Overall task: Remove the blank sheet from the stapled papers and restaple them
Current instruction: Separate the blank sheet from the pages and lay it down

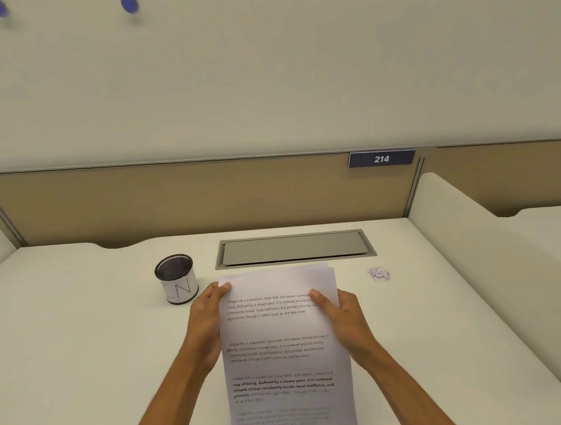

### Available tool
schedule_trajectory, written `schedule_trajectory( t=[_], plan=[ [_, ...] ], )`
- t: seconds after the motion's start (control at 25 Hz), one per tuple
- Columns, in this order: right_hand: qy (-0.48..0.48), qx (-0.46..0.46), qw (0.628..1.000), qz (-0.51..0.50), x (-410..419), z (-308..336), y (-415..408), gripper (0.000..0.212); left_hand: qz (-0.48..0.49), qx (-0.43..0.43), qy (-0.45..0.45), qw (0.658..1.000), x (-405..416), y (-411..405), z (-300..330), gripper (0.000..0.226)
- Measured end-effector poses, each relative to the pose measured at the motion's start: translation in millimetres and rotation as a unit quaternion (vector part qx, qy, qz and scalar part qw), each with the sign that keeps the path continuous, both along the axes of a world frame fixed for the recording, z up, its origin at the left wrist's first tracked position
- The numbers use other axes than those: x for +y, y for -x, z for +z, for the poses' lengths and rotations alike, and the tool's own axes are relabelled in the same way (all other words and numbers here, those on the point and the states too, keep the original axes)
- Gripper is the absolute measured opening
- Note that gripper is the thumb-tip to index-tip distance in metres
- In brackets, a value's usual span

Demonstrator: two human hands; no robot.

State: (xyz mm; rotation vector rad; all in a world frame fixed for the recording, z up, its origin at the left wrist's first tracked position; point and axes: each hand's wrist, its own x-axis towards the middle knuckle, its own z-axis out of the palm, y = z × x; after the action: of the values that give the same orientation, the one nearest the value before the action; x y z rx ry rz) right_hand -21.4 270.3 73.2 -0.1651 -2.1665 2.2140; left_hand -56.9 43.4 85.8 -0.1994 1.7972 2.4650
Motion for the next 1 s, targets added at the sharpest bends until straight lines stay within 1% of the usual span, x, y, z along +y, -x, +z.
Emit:
schedule_trajectory(
  t=[0.08, 0.16, 0.24, 0.36, 0.52, 0.76, 1.0],
  plan=[
    [0.001, 0.012, 1.000, -0.005, -2, 11, -5, 0.025, -0.014, 0.028, 0.005, 1.000, -1, -3, 13, 0.031],
    [0.005, 0.021, 1.000, -0.009, -3, 23, -9, 0.025, -0.039, 0.061, 0.006, 0.997, -4, -8, 28, 0.024],
    [0.009, 0.033, 0.999, -0.013, -3, 32, -13, 0.025, -0.055, 0.097, 0.006, 0.994, -6, -13, 44, 0.022],
    [0.013, 0.044, 0.999, -0.016, -2, 43, -20, 0.027, -0.051, 0.130, -0.003, 0.990, -5, -21, 62, 0.022],
    [0.034, 0.060, 0.997, -0.029, -5, 53, -30, 0.026, -0.030, 0.135, -0.019, 0.990, 0, -30, 76, 0.008],
    [0.022, 0.091, 0.995, -0.041, -7, 66, -40, 0.028, -0.032, 0.121, -0.031, 0.992, 1, -41, 80, 0.015],
    [0.024, 0.109, 0.993, -0.048, -9, 71, -46, 0.028, -0.014, 0.115, -0.052, 0.992, 2, -51, 87, 0.015]
  ],
)
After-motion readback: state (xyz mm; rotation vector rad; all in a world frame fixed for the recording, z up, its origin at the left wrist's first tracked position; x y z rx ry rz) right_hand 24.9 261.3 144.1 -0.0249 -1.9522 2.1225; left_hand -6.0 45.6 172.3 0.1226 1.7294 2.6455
